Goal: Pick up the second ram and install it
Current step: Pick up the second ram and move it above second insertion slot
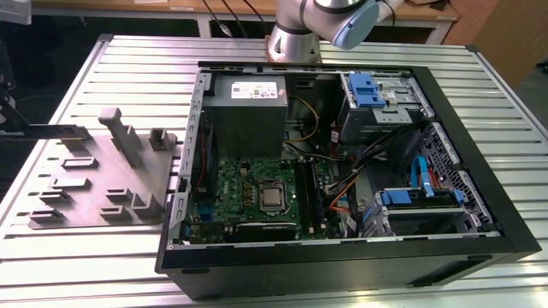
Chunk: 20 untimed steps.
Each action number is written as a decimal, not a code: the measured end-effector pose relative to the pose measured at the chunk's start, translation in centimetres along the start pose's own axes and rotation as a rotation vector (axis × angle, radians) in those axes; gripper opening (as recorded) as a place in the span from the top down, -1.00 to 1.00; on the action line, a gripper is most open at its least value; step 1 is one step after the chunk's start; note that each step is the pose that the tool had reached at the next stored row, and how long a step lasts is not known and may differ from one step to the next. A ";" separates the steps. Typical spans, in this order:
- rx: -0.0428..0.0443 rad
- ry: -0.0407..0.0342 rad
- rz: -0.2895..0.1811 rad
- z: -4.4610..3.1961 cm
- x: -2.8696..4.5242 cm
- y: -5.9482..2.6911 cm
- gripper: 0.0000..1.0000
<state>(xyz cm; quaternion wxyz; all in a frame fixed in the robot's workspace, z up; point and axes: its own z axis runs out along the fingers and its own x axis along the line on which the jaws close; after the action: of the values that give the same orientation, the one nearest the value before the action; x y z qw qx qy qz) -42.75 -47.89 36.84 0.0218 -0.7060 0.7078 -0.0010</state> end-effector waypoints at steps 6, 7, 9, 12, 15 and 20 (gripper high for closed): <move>0.0012 0.0000 0.000 -1.68 -0.05 -0.06 0.77; 0.0013 0.0001 0.000 -1.96 -0.06 -0.07 0.77; 0.0014 0.0000 0.000 -2.41 -0.07 -0.08 0.77; 0.0017 -0.0002 0.000 -2.58 -0.07 -0.08 0.77; 0.0014 0.0000 0.000 -2.62 -0.08 -0.09 0.77; 0.0012 0.0002 0.000 -2.64 -0.08 -0.25 0.77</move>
<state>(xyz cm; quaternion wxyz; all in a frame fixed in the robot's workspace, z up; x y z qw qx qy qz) -42.58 -47.88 39.49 0.0222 -0.7060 0.7078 -0.0015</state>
